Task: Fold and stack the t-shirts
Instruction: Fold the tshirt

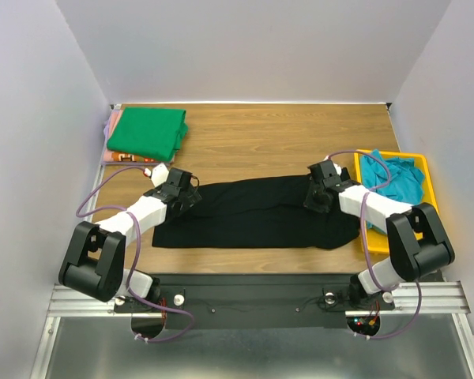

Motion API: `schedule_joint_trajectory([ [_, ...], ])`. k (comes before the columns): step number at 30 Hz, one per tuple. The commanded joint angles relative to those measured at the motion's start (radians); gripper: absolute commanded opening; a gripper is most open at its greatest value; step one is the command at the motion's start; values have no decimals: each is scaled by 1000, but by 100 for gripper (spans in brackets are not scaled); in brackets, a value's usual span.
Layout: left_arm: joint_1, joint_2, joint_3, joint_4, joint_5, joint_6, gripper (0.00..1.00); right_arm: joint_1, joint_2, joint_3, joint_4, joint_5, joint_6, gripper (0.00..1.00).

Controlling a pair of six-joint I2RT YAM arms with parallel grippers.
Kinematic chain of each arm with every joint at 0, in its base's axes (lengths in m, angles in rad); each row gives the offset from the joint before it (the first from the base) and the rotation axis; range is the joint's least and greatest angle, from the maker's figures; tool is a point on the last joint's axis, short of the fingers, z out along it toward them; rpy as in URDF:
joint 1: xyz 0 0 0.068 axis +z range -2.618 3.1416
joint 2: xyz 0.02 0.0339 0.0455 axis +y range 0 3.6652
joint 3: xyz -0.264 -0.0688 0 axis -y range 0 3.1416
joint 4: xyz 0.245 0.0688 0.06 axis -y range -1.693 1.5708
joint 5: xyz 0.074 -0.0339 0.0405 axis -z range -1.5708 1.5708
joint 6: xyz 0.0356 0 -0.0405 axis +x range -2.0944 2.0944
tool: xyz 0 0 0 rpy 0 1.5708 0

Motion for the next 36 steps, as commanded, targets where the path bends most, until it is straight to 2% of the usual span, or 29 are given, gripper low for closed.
schedule_joint_trajectory([
  [1,1,-17,-1,-16,-17,10,98,-6,-59,14,45,-19,16,12],
  [3,1,-19,0,-21,-18,8,98,-2,-110,3,43,-41,23,1],
  [11,2,-22,2,-22,0,13,98,-4,-228,-44,-26,-202,19,1],
  [18,1,-35,0,-35,6,13,98,-4,-308,-92,-115,-411,99,0],
  [26,2,-39,2,-44,6,10,98,-2,-389,-116,-216,-443,208,1],
  [28,2,-37,2,-47,6,10,98,-2,-386,-121,-219,-469,209,8],
  [29,2,-37,3,-48,6,10,98,-2,-383,-121,-222,-473,206,20],
  [30,2,-39,5,-48,6,10,98,-2,-379,-118,-233,-467,203,39],
  [35,2,-43,10,-67,-3,5,98,-2,-392,-98,-236,-495,183,41],
  [36,2,-42,11,-70,-3,5,98,-1,-394,-84,-246,-510,175,52],
])
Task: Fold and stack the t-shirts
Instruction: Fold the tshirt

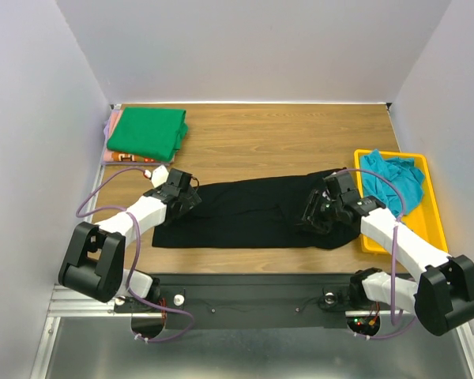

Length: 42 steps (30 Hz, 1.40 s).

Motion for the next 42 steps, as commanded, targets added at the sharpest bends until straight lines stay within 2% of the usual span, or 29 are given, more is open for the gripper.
schedule_joint_trajectory([
  [1,1,-41,14,-35,-17,4,98,-2,-23,39,-29,-57,-22,58],
  [2,1,-43,16,-36,-14,4,98,-2,-28,47,-35,-60,-39,65],
  [4,1,-52,20,-41,-11,4,98,-2,-35,77,-47,-32,-62,100],
  [11,1,-78,62,-62,0,5,98,-2,14,198,-48,180,-90,100],
  [20,-1,-83,125,-56,15,16,98,-4,221,315,3,391,-116,100],
  [27,2,-32,79,-1,3,22,98,-62,372,245,58,345,-99,100],
  [33,12,35,46,17,-8,4,98,-84,520,255,141,320,-104,100],
  [38,16,104,42,11,-3,-7,98,-87,750,398,178,297,-185,100],
  [41,10,117,22,-10,38,-15,98,-88,889,560,178,256,-260,100],
  [42,4,109,13,-9,64,-19,98,-88,932,659,178,245,-281,100],
])
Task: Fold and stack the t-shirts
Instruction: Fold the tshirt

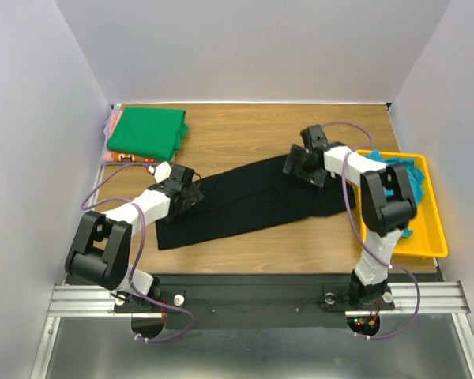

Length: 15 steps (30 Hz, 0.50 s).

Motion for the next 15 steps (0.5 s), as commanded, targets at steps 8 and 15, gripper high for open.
schedule_joint_trajectory([
  [8,-259,-61,-169,16,248,-142,98,-11,618,702,100,-321,-209,100],
  [15,-605,49,-114,53,345,-328,98,-1,972,1166,100,-561,-111,100],
])
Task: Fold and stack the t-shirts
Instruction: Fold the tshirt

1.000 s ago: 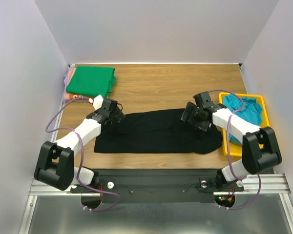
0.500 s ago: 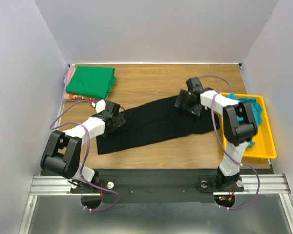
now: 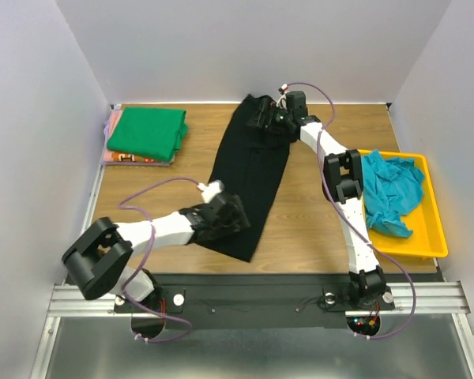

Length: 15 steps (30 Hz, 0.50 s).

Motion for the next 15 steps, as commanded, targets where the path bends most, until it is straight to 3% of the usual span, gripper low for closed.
schedule_joint_trajectory([
  [1,-206,127,3,-97,203,-184,98,19,254,181,-114,-142,51,100],
  [2,-276,135,42,-95,202,-196,98,21,273,207,-114,-131,47,100],
  [8,-358,167,275,-143,122,-163,98,18,273,284,-15,-56,48,100],
  [12,-390,168,484,-283,-6,-100,98,24,130,277,35,-117,78,100],
  [15,-413,132,504,-319,-50,-98,98,25,30,250,37,-111,64,100],
])
